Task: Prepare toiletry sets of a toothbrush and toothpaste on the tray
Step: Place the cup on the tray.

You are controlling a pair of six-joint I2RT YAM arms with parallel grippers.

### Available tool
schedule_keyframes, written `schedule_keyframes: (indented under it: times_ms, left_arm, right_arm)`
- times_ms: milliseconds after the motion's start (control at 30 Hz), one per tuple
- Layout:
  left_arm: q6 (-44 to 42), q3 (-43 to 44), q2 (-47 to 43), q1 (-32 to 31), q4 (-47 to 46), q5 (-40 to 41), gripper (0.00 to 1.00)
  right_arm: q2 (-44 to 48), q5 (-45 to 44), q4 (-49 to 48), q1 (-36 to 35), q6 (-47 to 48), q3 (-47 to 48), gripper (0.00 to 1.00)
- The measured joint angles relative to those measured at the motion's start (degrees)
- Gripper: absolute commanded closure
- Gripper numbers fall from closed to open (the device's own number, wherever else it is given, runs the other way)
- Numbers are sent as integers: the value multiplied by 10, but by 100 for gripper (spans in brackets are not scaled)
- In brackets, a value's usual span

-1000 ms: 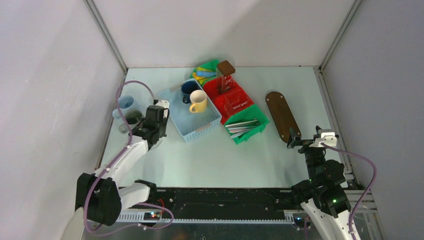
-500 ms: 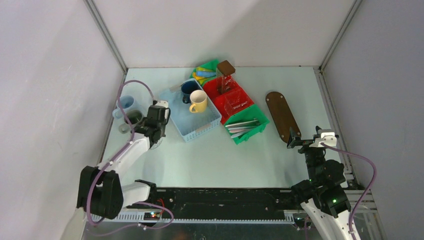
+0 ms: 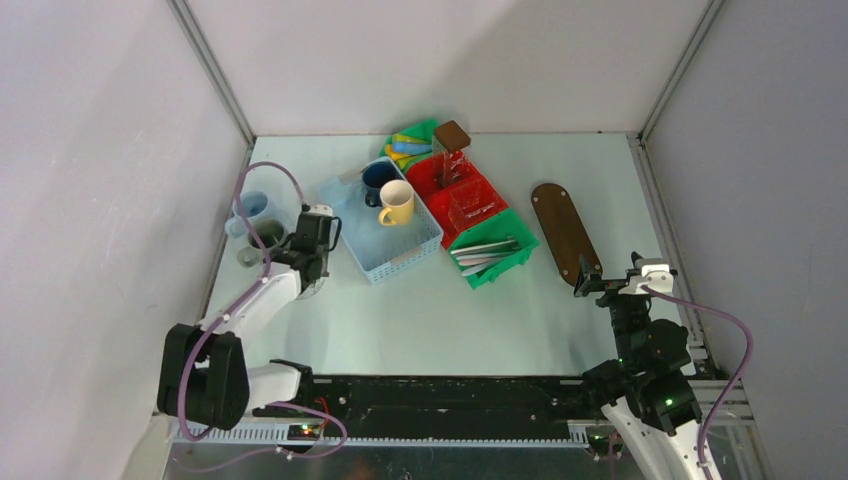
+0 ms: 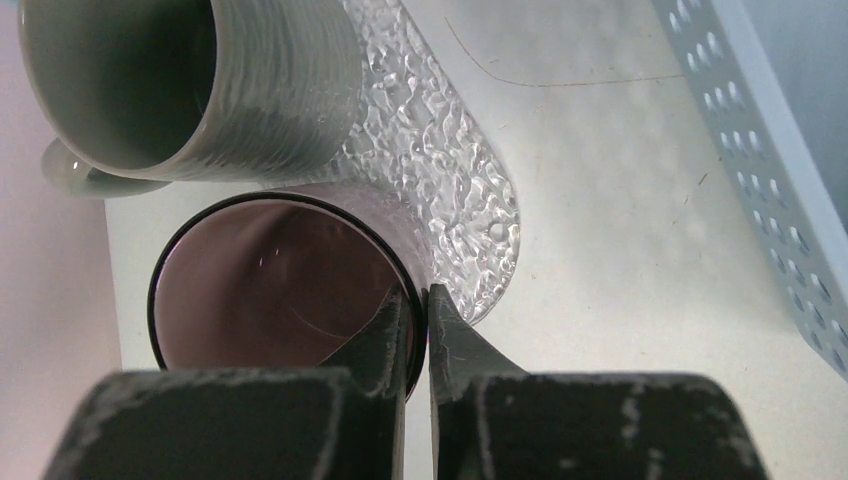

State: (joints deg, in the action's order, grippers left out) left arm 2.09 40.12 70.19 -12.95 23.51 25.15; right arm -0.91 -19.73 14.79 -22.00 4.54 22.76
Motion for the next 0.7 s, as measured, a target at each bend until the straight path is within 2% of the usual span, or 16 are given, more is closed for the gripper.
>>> schedule_keyframes:
  times_ms: [67, 400, 700]
  left_arm:
    - [4, 0, 0, 5, 0, 1, 96]
    - [11, 5, 0, 19, -1, 12, 70]
    - [14, 5, -1, 19, -3, 17, 66]
  right_arm:
    - [0, 0, 0, 0, 0, 0, 0]
    - [0, 0, 1, 0, 0, 0, 0]
    - [0, 0, 1, 0, 0, 0, 0]
